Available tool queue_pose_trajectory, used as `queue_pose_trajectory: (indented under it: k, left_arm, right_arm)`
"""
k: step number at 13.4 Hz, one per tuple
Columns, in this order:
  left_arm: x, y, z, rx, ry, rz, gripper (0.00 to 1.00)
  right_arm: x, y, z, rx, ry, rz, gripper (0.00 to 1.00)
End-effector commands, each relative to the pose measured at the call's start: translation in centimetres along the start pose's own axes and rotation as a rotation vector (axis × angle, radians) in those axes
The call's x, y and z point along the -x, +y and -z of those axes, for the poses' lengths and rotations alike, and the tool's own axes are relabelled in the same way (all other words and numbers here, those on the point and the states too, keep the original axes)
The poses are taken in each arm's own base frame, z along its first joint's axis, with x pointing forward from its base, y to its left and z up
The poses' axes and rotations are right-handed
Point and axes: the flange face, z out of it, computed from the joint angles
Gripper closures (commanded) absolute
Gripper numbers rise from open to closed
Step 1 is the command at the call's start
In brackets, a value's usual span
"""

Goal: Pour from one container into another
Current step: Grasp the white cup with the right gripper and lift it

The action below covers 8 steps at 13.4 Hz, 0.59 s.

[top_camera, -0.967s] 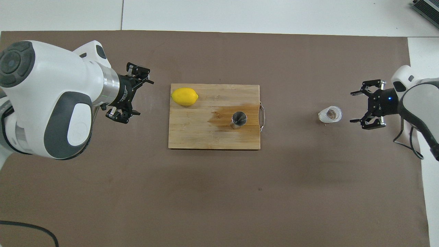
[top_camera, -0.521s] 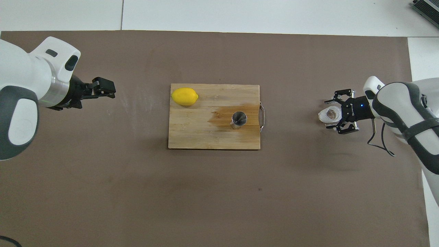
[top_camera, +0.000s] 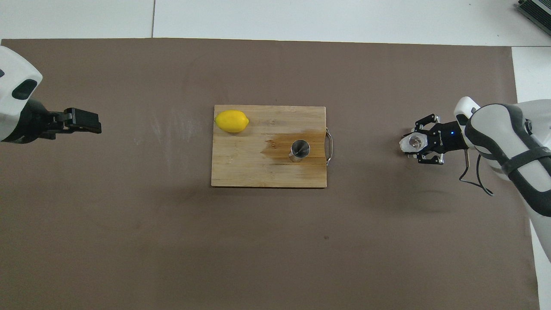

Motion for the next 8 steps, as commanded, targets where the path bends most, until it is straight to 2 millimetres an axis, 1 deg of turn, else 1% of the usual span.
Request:
queue_pose_trajectory:
  k: [1, 2, 3, 4, 5, 6, 7, 8]
  left_arm:
    - [0.6, -0.3, 3.2, -0.05, -0.026, -0.064, 0.0]
    - [0.7, -0.6, 3.7, -0.051, -0.031, -0.068, 0.0]
    - [0.7, -0.7, 4.0, -0.05, -0.025, -0.066, 0.0]
    - [0.8, -0.3, 4.4, -0.045, -0.002, -0.068, 0.0]
    - [1.1, -0.2, 4.5, -0.045, 0.001, -0.066, 0.0]
    - [1.3, 0.2, 4.3, -0.046, -0.013, -0.073, 0.0]
    - [1.3, 0.1, 4.0, -0.047, -0.021, -0.072, 0.0]
    - [1.3, -0.2, 4.3, -0.046, -0.022, -0.078, 0.0]
  right_arm:
    - [-0.1, -0.1, -0.1, 0.014, 0.021, -0.005, 0.71]
    - [-1.2, 0.2, 0.0, 0.018, 0.022, -0.02, 0.71]
    - [-3.8, 0.8, 0.0, 0.02, 0.03, -0.028, 0.71]
    - [-6.3, 1.3, 1.2, 0.037, 0.027, -0.04, 0.71]
    - [-10.0, 1.6, 1.0, 0.037, 0.022, -0.047, 0.71]
    - [-13.2, 1.7, 0.8, 0.044, 0.017, -0.083, 0.71]
    - [-15.9, 1.7, -0.1, 0.035, 0.018, -0.125, 0.71]
    - [-19.2, 1.6, -1.1, 0.023, 0.017, -0.135, 0.71]
